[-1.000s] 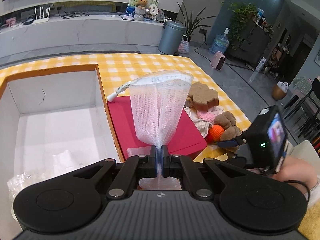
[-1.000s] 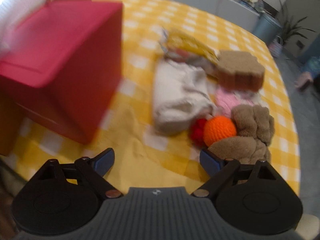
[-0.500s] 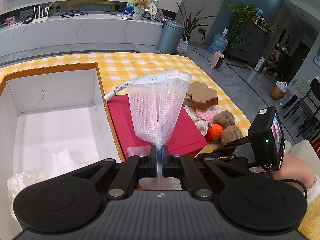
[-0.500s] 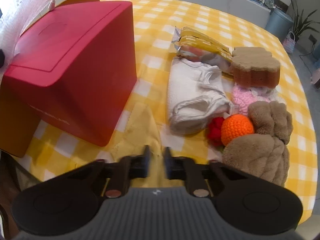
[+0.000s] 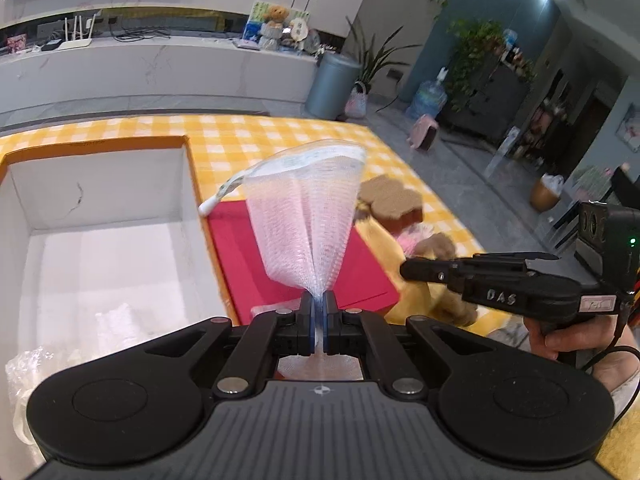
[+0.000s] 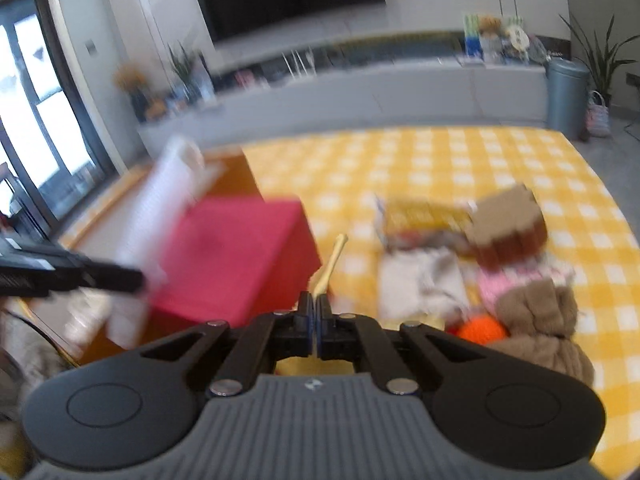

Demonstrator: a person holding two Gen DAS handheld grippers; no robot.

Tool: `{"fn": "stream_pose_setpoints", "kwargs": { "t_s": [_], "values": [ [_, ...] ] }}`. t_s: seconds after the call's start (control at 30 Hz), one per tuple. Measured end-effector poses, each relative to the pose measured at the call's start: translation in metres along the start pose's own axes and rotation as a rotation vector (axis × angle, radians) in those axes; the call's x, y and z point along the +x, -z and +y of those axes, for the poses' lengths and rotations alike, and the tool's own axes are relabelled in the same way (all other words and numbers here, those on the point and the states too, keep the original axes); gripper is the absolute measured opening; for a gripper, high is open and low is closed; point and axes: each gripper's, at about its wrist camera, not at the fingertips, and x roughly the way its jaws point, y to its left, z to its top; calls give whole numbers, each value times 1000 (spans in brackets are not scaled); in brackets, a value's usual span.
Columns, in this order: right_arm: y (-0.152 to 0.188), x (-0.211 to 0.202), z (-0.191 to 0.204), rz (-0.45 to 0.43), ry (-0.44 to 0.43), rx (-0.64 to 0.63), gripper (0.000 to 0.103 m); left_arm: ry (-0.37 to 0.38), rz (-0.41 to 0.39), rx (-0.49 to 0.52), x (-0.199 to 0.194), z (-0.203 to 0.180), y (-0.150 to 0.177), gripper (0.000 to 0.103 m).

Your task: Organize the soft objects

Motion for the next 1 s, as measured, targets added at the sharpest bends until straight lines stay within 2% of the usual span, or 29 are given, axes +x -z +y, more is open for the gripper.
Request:
{"fn": "stream_pose_setpoints", "kwargs": {
  "t_s": [0.2, 0.37, 0.53, 0.63, 0.77, 0.93, 1.0],
  "values": [
    [-17, -32, 11, -152, -101, 44, 0, 22, -30, -22, -11, -1, -2, 3],
    [-33, -56, 36, -250, -184, 34, 0, 42, -81, -39, -34, 4, -3, 3],
    [-50, -67, 80, -301, -239, -20, 0, -16, -168, -69, -69, 21, -4, 3],
    [-57, -59, 113, -280, -252, -70, 0, -48, -203, -102, -88, 39, -1, 3],
    [-62, -31, 149, -207, -308, -122, 0, -99, -191, -153, -94, 66, 8, 3],
    [-58, 17, 184, -76, -293, -176, 0, -196, -166, -220, -96, 95, 13, 3],
    [-52, 44, 200, -6, -232, -224, 0, -251, -148, -214, -94, 97, 11, 3]
  ]
}}
